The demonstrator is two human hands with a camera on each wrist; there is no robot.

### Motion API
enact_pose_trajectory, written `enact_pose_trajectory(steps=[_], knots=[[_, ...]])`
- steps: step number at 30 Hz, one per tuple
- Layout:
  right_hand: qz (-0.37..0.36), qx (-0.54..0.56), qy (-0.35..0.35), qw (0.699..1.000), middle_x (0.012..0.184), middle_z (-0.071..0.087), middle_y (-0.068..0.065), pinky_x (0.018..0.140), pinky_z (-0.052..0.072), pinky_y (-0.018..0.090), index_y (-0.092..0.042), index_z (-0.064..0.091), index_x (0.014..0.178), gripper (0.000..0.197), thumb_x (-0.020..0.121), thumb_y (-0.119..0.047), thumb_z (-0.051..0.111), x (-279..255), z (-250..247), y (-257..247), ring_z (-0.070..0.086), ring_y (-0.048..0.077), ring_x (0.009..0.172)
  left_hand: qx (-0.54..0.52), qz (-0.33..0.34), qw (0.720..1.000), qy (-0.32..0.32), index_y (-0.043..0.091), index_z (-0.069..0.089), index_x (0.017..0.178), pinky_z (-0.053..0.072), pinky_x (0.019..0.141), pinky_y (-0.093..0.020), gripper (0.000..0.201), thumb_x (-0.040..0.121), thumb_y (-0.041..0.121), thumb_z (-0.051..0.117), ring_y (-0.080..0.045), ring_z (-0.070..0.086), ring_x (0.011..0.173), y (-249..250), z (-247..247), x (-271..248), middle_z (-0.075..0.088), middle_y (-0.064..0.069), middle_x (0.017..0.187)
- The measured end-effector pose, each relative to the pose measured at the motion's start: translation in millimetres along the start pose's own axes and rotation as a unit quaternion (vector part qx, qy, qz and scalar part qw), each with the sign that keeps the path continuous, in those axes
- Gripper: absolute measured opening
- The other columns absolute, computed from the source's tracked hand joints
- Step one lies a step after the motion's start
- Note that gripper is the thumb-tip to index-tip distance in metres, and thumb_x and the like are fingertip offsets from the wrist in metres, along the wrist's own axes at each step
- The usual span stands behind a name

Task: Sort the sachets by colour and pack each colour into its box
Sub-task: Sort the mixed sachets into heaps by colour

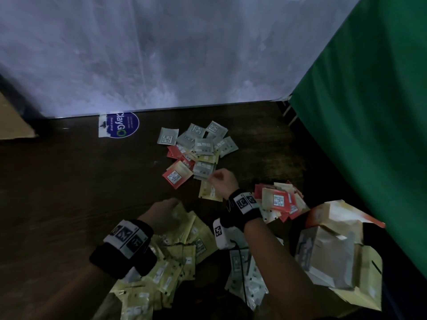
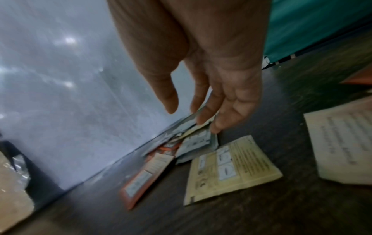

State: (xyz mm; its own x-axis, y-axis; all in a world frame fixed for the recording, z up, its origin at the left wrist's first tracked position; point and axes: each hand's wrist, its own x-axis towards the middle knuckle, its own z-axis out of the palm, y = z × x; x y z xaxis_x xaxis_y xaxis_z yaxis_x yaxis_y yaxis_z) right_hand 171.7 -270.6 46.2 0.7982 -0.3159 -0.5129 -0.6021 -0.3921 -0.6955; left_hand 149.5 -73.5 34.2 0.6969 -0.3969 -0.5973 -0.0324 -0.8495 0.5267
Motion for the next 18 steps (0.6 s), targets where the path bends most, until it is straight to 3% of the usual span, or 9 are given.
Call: enact_pose_trajectory(steps=[3,6,9,11,14,16,18], knots=[[0.046,-0.055,0.069,0.995,0.125,0.054,0.014,0.087,0.046,0.033,-0.004,0.05,0.122,0.043,0.088,-0.026,0.064,26,6,-5,0.055,0.028,0.113,0.067,-0.004,0.996,0.053,0.016,0.048,0.133,0.043,0.095,-0.028,0.051,0.087,0.03,0.063,-0.021,0.051,0.118,-15,-2,3,0.05,-0.007,0.13],[0.077,-0.124,0.091,0.985,0.137,0.04,0.018,0.099,0.043,0.042,-0.001,0.038,0.132,0.067,0.084,-0.04,0.066,45,24,-17,0.044,0.034,0.125,0.028,0.002,0.993,0.114,0.016,0.054,0.125,0.045,0.092,-0.031,0.044,0.085,0.031,0.065,-0.023,0.054,0.112,-13,-12,13,0.054,-0.007,0.123],[0.086,-0.164,0.114,0.976,0.139,0.033,0.018,0.099,0.04,0.042,-0.002,0.029,0.135,0.075,0.083,-0.04,0.066,57,46,-26,0.038,0.034,0.128,-0.024,-0.017,0.991,0.132,0.013,0.058,0.121,0.048,0.09,-0.03,0.038,0.086,0.027,0.065,-0.023,0.059,0.108,-6,-17,25,0.061,-0.008,0.121],[0.09,-0.167,0.124,0.974,0.138,0.037,0.019,0.094,0.045,0.04,-0.002,0.028,0.135,0.072,0.085,-0.037,0.065,62,51,-28,0.046,0.032,0.122,-0.043,-0.028,0.99,0.135,0.011,0.058,0.121,0.046,0.088,-0.026,0.038,0.086,0.024,0.065,-0.023,0.06,0.109,-4,-18,31,0.063,-0.007,0.12],[0.078,-0.125,0.054,0.988,0.132,0.052,0.017,0.082,0.05,0.028,-0.014,0.05,0.117,0.035,0.086,-0.02,0.066,68,37,-23,0.055,0.028,0.117,-0.055,-0.034,0.989,0.136,0.01,0.057,0.123,0.045,0.089,-0.026,0.041,0.086,0.026,0.065,-0.024,0.059,0.11,0,-19,37,0.062,-0.008,0.122],[0.059,-0.095,0.022,0.993,0.133,0.053,0.015,0.064,0.043,0.015,-0.01,0.053,0.126,0.037,0.089,-0.013,0.059,63,20,-24,0.053,0.028,0.121,-0.061,-0.036,0.988,0.14,0.01,0.056,0.124,0.046,0.093,-0.03,0.043,0.086,0.028,0.065,-0.025,0.058,0.112,5,-19,39,0.062,-0.009,0.123],[0.051,-0.095,-0.014,0.994,0.129,0.055,0.013,0.061,0.038,0.012,-0.007,0.055,0.123,0.028,0.096,-0.014,0.047,54,3,-28,0.052,0.028,0.122,-0.089,-0.035,0.984,0.152,0.01,0.055,0.126,0.045,0.096,-0.031,0.045,0.086,0.027,0.064,-0.025,0.057,0.114,12,-20,42,0.06,-0.01,0.125]])
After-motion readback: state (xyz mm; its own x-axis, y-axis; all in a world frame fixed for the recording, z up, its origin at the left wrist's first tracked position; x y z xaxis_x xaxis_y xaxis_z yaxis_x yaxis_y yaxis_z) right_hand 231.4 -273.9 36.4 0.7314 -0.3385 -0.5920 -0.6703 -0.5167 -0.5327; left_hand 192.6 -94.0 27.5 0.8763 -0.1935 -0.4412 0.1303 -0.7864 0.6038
